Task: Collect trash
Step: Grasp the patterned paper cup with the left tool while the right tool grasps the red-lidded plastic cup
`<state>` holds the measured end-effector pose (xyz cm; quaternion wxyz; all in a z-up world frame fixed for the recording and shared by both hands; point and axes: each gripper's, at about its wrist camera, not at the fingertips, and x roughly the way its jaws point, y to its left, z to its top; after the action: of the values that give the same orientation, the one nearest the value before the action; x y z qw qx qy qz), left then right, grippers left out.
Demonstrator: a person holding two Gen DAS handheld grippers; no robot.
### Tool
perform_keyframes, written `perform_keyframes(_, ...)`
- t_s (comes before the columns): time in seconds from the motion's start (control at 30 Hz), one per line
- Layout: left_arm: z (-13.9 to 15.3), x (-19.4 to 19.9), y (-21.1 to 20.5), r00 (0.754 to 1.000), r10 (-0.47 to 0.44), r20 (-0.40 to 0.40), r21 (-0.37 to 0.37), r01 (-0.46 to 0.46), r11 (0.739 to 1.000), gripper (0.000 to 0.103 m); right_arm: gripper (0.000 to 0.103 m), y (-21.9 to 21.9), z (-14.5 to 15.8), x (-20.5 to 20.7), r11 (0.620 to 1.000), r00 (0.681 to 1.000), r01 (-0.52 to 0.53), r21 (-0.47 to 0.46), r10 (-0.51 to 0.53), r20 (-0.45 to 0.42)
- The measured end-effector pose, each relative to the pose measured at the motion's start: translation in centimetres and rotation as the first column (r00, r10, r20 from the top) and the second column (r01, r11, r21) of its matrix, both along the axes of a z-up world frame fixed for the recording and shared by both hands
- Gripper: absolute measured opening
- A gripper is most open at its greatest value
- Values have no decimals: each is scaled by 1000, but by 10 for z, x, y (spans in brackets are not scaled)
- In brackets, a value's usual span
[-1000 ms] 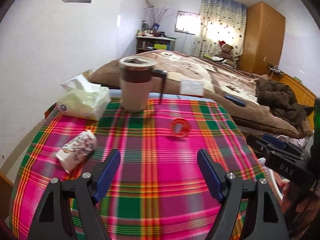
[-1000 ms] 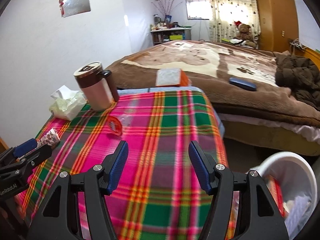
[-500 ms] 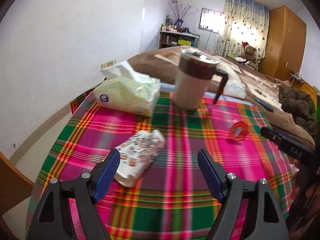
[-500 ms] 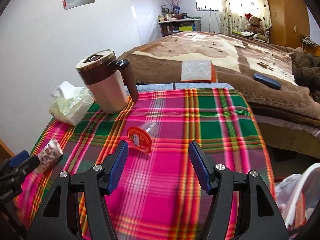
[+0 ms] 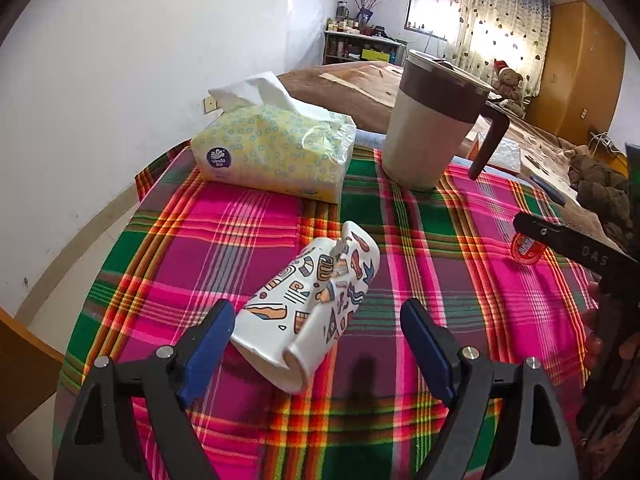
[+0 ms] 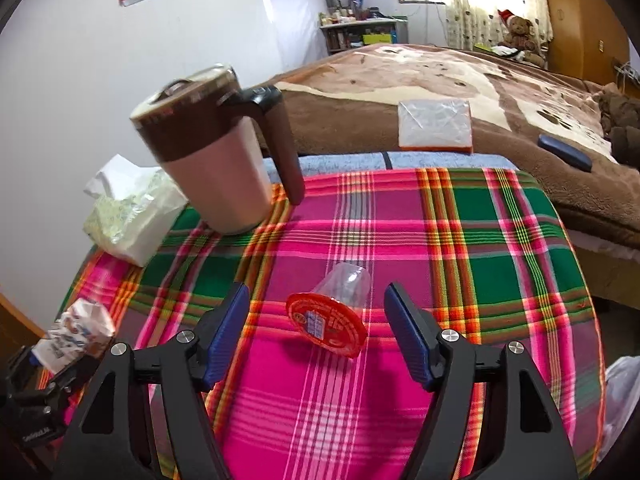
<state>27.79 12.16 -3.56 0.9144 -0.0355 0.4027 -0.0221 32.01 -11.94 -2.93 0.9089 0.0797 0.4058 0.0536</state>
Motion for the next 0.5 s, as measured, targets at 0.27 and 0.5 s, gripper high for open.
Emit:
perform_keyframes(0.27,-12,7,6,999,8,-44,-17,-8,1000,86,71,4,-7,4,997,999,42,-64,-43,-16)
perform_keyframes(0.5,-13,9,0,999,-1,-51,-44,-1,999,74,71,-2,-8,0,997,997,65,-33,-66,-33)
